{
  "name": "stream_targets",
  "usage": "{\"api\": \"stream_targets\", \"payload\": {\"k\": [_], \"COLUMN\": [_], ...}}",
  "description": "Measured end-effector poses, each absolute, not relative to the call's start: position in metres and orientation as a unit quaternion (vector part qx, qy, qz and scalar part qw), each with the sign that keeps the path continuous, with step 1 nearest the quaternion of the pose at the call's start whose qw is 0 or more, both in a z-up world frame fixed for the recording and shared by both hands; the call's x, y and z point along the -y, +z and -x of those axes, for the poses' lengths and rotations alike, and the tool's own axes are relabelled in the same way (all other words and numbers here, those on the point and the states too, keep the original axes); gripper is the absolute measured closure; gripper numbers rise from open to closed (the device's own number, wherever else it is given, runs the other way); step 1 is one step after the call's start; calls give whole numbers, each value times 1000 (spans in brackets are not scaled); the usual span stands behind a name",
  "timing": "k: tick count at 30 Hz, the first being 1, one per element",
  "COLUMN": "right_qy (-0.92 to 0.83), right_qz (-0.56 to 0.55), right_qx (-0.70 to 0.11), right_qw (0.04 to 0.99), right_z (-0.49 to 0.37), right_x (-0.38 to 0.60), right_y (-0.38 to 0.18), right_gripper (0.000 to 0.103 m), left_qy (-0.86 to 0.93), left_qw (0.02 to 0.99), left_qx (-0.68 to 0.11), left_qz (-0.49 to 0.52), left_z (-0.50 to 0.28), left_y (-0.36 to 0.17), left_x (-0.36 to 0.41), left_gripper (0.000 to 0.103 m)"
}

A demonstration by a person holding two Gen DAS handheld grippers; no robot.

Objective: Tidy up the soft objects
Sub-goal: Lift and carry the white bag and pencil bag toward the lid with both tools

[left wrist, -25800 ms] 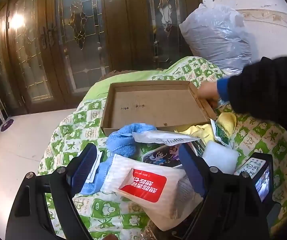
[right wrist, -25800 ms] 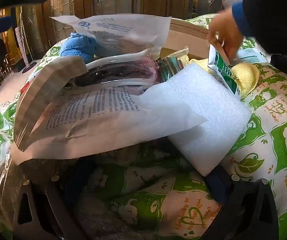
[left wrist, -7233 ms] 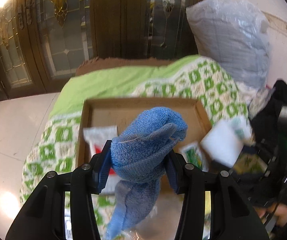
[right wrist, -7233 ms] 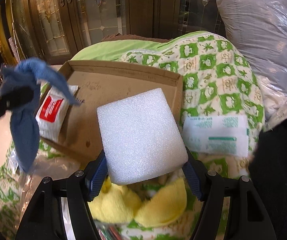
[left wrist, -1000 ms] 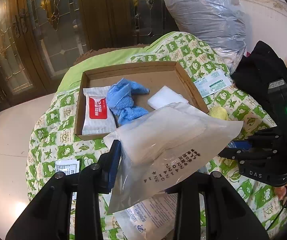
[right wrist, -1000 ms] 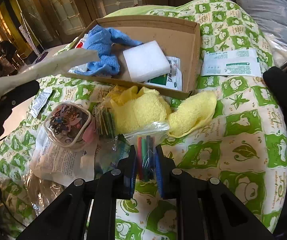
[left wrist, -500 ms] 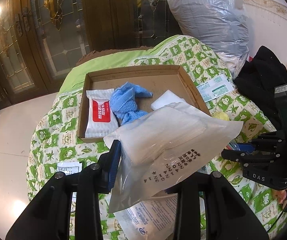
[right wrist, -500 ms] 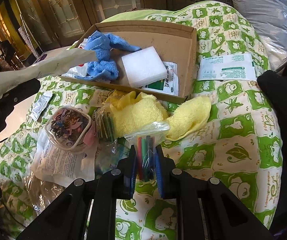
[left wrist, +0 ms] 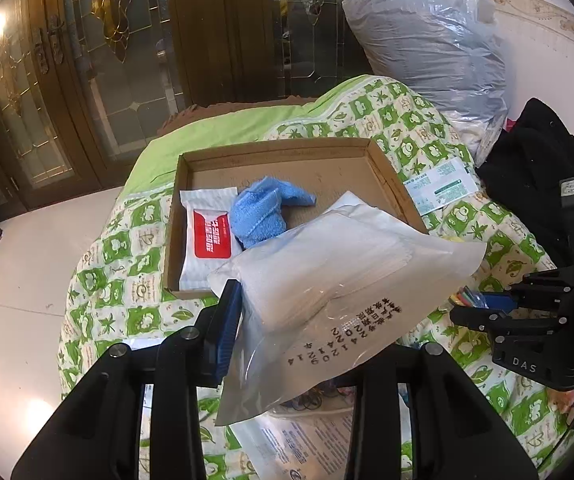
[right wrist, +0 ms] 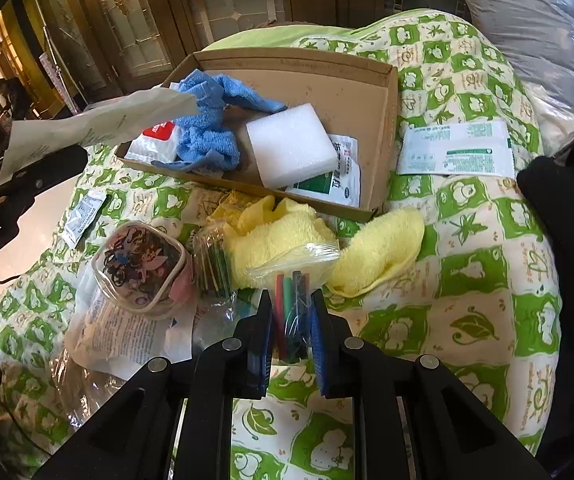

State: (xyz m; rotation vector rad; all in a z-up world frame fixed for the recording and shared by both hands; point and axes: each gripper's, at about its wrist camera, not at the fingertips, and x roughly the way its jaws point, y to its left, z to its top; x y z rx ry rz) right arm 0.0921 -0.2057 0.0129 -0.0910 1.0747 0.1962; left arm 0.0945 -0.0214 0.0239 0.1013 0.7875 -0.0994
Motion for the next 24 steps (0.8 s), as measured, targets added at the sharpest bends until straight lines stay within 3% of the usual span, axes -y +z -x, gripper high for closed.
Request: {"api": "stream_targets", "payload": {"k": [24], "right_qy": [76], "right_qz": [27], "right_qx": [-496], "right_qw": [865], "right_z": [-122], "right_x": [225], "right_y": [24], "right_gripper": [87], "left_qy": [-30], "left_qw": [924], "left_qx": [-377], "left_qz": [-50], "left_z": [-117], "left_y": [31], "left_x": [5], "left_gripper": [70]}}
